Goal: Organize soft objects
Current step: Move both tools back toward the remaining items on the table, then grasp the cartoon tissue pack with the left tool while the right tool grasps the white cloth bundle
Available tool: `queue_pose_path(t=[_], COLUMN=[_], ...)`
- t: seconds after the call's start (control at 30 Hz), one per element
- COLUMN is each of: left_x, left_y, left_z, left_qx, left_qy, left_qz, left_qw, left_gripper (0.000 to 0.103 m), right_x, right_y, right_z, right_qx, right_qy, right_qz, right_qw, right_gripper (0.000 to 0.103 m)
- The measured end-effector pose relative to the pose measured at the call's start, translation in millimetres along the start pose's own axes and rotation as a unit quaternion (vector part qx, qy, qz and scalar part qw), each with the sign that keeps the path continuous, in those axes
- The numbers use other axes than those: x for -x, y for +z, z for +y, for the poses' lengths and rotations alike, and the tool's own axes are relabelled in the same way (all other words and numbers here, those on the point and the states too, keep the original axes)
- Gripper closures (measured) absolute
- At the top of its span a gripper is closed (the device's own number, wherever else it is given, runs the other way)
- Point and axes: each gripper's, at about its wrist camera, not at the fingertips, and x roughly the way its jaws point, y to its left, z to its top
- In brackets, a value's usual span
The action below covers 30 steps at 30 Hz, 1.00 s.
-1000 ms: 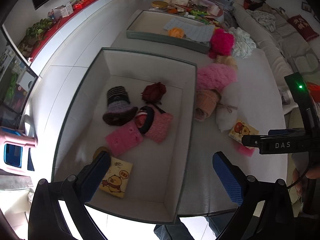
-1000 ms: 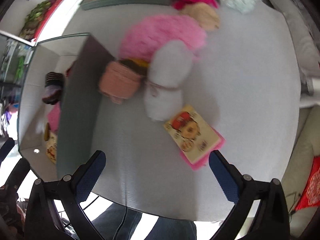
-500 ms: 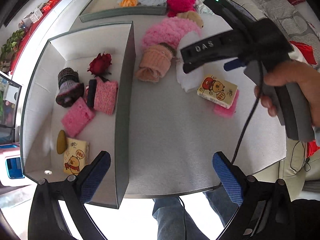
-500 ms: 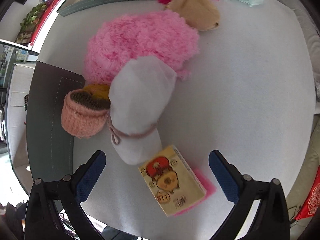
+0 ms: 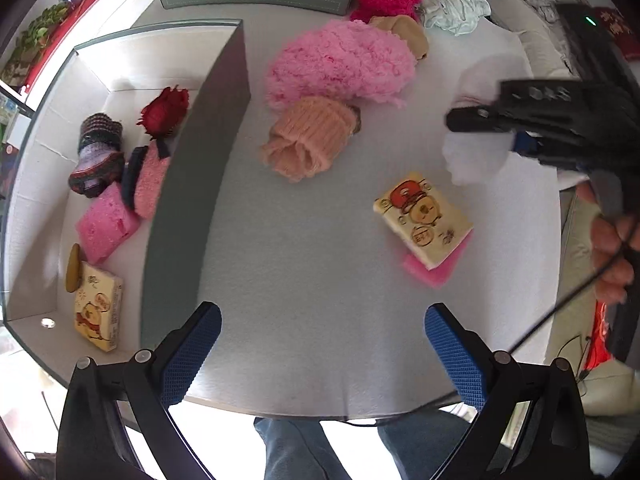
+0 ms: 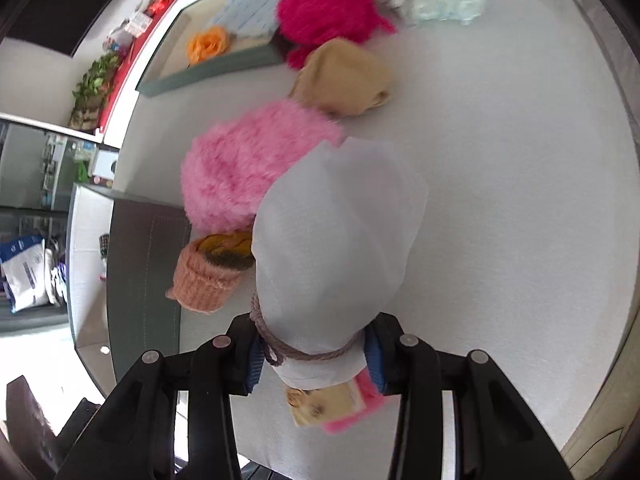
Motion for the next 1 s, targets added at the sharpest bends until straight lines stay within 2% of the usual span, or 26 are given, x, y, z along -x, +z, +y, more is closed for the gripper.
queue_pose_path(t=[0.1, 0.23, 0.33, 0.43, 0.57, 0.6, 0.63, 0.67, 0.7, 0.73, 0.8, 0.87, 1.0], left_x=[-16, -47, -68, -89, -118, -117, -112, -108, -103, -98, -89, -79, -48], left_y=[18, 39, 49, 52, 47, 44, 42, 40, 41, 43, 45, 39, 11], left_z=[-22, -42, -44, -43, -32, -28, -25, -24, -24, -24, -25, -25, -26], left_qx=[0.038, 0.108, 0.176, 0.224, 0.271, 0.286, 0.295, 0.291, 0.279, 0.262, 0.230, 0.213, 0.159], left_qy=[-0.023, -0.020, -0.018, 0.003, 0.016, 0.015, 0.013, 0.014, 0.015, 0.016, 0.013, 0.009, 0.009], left_qz=[0.004, 0.020, 0.032, 0.048, 0.108, 0.101, 0.091, 0.084, 0.075, 0.065, 0.055, 0.040, 0.014], left_qw=[0.9990, 0.9937, 0.9838, 0.9733, 0.9564, 0.9526, 0.9512, 0.9530, 0.9571, 0.9627, 0.9715, 0.9761, 0.9871], left_gripper=[0.000, 0.000, 0.000, 0.000, 0.000, 0.001, 0.009, 0.013, 0.026, 0.048, 0.047, 0.047, 0.047], right_x=[22, 38, 38, 41, 54, 57, 59, 60, 62, 63, 62, 62, 62], right_y=[-10, -29, -41, -61, -81, -85, -87, -88, -90, -91, -91, -91, -91], right_z=[-48, -100, -118, -136, -155, -152, -150, -147, -146, -142, -132, -120, -94], right_qx=[-0.032, -0.067, -0.079, -0.089, -0.079, -0.073, -0.066, -0.057, -0.049, -0.039, -0.019, 0.007, 0.057], right_qy=[-0.016, -0.029, -0.035, -0.035, -0.030, -0.031, -0.032, -0.032, -0.033, -0.033, -0.033, -0.037, -0.040], right_qz=[-0.006, 0.003, 0.017, 0.028, 0.038, 0.038, 0.038, 0.038, 0.037, 0.037, 0.040, 0.041, 0.043], right_qw=[0.999, 0.997, 0.996, 0.995, 0.996, 0.996, 0.997, 0.997, 0.998, 0.998, 0.998, 0.998, 0.997], right_gripper=[0.058, 0.058, 0.058, 0.057, 0.057, 0.057, 0.057, 0.057, 0.057, 0.057, 0.057, 0.057, 0.057])
